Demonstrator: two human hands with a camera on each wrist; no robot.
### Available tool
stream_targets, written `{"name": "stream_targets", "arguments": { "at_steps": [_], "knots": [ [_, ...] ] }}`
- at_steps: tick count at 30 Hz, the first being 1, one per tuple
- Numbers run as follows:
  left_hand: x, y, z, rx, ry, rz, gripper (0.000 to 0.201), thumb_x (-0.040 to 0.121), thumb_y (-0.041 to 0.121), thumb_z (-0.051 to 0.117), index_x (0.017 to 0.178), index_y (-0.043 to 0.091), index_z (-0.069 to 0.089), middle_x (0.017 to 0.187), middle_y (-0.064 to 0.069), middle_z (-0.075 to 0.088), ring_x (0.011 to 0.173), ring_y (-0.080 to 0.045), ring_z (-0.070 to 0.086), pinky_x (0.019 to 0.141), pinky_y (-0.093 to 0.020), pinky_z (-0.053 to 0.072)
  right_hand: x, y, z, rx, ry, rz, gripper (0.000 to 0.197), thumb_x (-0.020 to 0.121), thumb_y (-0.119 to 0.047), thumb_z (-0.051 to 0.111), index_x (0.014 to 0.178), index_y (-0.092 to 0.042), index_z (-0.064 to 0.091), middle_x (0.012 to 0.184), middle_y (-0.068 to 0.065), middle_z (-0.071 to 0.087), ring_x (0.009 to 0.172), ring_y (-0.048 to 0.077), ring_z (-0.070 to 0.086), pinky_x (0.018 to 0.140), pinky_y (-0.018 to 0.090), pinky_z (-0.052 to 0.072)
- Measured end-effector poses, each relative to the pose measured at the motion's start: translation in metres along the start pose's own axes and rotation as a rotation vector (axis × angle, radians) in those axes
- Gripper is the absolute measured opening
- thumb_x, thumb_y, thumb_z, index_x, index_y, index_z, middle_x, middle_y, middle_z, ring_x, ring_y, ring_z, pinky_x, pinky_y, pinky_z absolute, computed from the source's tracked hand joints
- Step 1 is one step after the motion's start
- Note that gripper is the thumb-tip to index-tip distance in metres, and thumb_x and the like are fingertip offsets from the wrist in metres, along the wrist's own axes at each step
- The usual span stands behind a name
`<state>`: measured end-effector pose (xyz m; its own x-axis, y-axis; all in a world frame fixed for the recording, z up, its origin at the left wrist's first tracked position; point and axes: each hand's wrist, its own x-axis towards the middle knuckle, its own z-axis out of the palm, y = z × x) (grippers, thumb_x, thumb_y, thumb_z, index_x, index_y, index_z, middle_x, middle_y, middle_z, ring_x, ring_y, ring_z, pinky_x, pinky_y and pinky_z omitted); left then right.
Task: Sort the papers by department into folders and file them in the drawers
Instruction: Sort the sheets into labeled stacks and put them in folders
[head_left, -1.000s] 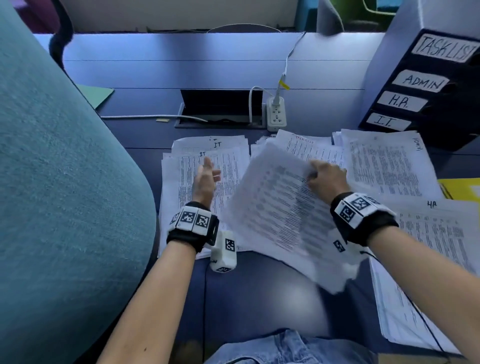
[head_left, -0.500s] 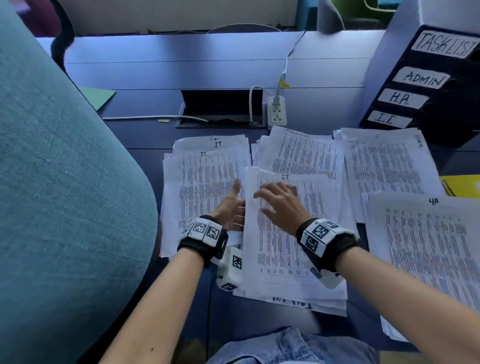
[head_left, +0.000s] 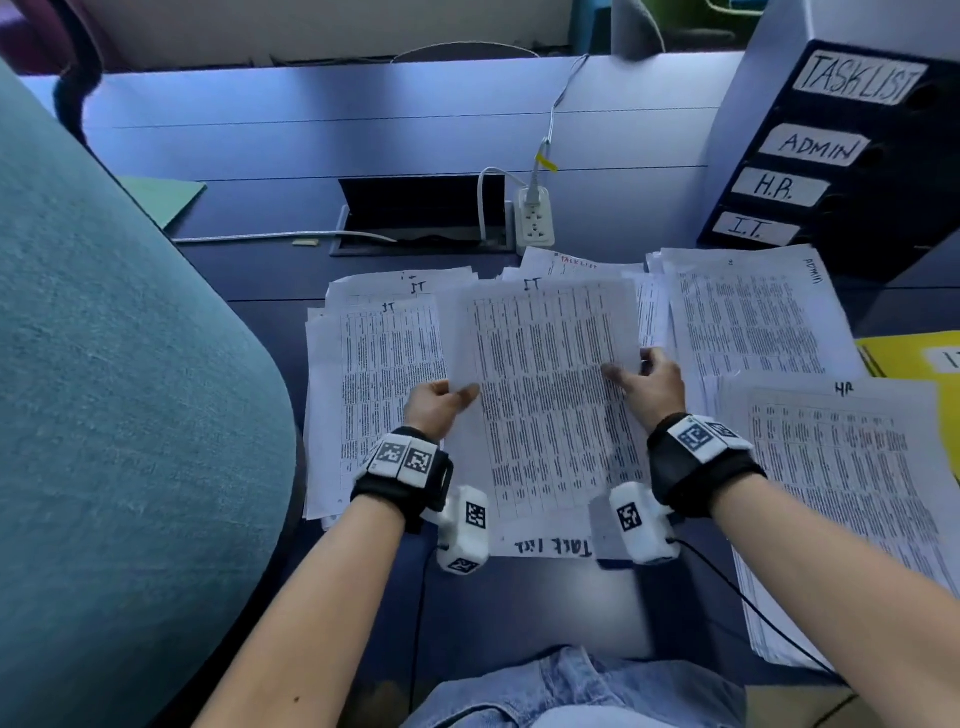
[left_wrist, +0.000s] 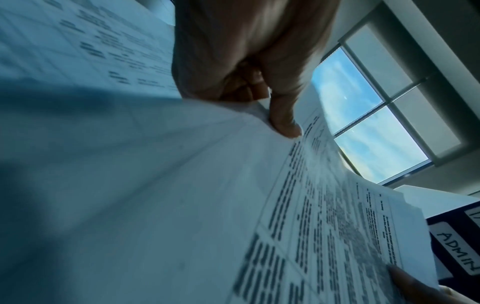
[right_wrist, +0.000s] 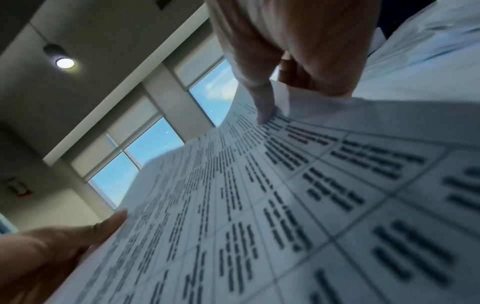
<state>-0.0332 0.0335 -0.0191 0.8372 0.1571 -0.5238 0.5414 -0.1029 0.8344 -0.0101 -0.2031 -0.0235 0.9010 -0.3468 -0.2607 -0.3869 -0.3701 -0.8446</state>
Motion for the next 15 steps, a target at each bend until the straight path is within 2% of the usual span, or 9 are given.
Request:
{"name": "stream_targets", "arguments": {
  "at_steps": [1,3,5,6,8,10,11,13,15],
  "knots": [
    [0.0,-0.002,-0.001,-0.024,0.026,0.012,0.026,0.08,0.02,0.069,0.1,0.005,0.064,0.102,-0.011,0.065,0.093,-0.025,0.06,0.092,-0.04,0.048,-0.002,0.0,0.003,-0.029,0.014,-0.022,0.034,0.08,-0.021,0.072,0.103,-0.001,0.056,0.099,0.009,0.062,0.089,0.022,0.058,0.074,0.027,0.047],
    [-0.001,-0.005,-0.002,-0.089,0.059,0.034,0.029,0.078,0.019,0.07,0.102,0.002,0.065,0.095,-0.012,0.066,0.089,-0.023,0.061,0.088,-0.035,0.049,-0.006,0.001,0.007,-0.06,0.062,-0.034,0.022,0.082,-0.019,0.071,0.085,-0.004,0.055,0.084,0.007,0.058,0.078,0.018,0.053,0.054,0.02,0.036],
    [-0.002,-0.007,-0.003,-0.122,0.068,0.036,0.034,0.081,0.02,0.067,0.105,-0.004,0.063,0.087,-0.01,0.065,0.08,-0.02,0.06,0.083,-0.035,0.051,-0.009,0.005,0.008,-0.061,0.105,-0.048,0.028,0.082,-0.014,0.069,0.067,-0.008,0.047,0.07,0.005,0.053,0.066,0.018,0.048,0.042,0.019,0.028],
    [-0.004,-0.008,-0.004,-0.115,0.065,0.035,0.037,0.082,0.024,0.065,0.105,-0.005,0.063,0.087,-0.009,0.064,0.081,-0.019,0.06,0.084,-0.035,0.05,-0.009,0.008,0.009,-0.066,0.122,-0.055,0.035,0.083,-0.011,0.069,0.06,-0.01,0.042,0.064,0.004,0.049,0.061,0.018,0.044,0.04,0.017,0.031],
    [-0.002,-0.011,-0.006,-0.093,0.047,0.036,0.044,0.082,0.033,0.062,0.105,-0.004,0.061,0.098,-0.014,0.062,0.093,-0.023,0.058,0.095,-0.042,0.047,-0.008,0.011,0.009,-0.08,0.14,-0.056,0.041,0.084,-0.01,0.067,0.056,-0.012,0.037,0.06,0.003,0.043,0.061,0.018,0.039,0.039,0.013,0.032],
    [-0.002,-0.011,-0.006,-0.083,0.045,0.018,0.045,0.085,0.023,0.061,0.12,-0.004,0.051,0.116,-0.02,0.058,0.107,-0.031,0.057,0.099,-0.049,0.043,-0.008,0.013,0.008,-0.108,0.142,-0.048,0.044,0.086,-0.011,0.064,0.055,-0.012,0.034,0.055,0.001,0.038,0.058,0.017,0.036,0.042,0.023,0.026],
    [-0.003,-0.011,-0.006,-0.067,0.053,0.029,0.047,0.086,0.015,0.06,0.129,0.001,0.044,0.119,-0.02,0.057,0.109,-0.032,0.056,0.098,-0.049,0.044,-0.008,0.013,0.007,-0.121,0.127,-0.042,0.045,0.088,-0.011,0.062,0.054,-0.012,0.033,0.053,-0.001,0.036,0.055,0.016,0.034,0.043,0.026,0.022],
    [-0.002,-0.008,-0.005,0.009,0.051,0.082,0.057,0.088,0.006,0.057,0.138,0.015,0.033,0.121,-0.016,0.056,0.109,-0.03,0.057,0.096,-0.047,0.046,-0.008,0.017,0.006,-0.108,0.063,-0.035,0.042,0.091,-0.013,0.057,0.053,-0.01,0.039,0.053,0.0,0.038,0.055,0.014,0.036,0.046,0.021,0.026],
    [0.003,-0.009,-0.004,0.113,0.048,0.126,0.059,0.087,0.006,0.059,0.139,0.018,0.033,0.133,-0.015,0.047,0.119,-0.03,0.05,0.101,-0.044,0.042,-0.006,0.021,0.006,-0.03,-0.017,-0.036,0.031,0.092,-0.013,0.055,0.067,0.005,0.056,0.064,0.006,0.05,0.067,0.017,0.044,0.057,0.022,0.033]
  ]
}}
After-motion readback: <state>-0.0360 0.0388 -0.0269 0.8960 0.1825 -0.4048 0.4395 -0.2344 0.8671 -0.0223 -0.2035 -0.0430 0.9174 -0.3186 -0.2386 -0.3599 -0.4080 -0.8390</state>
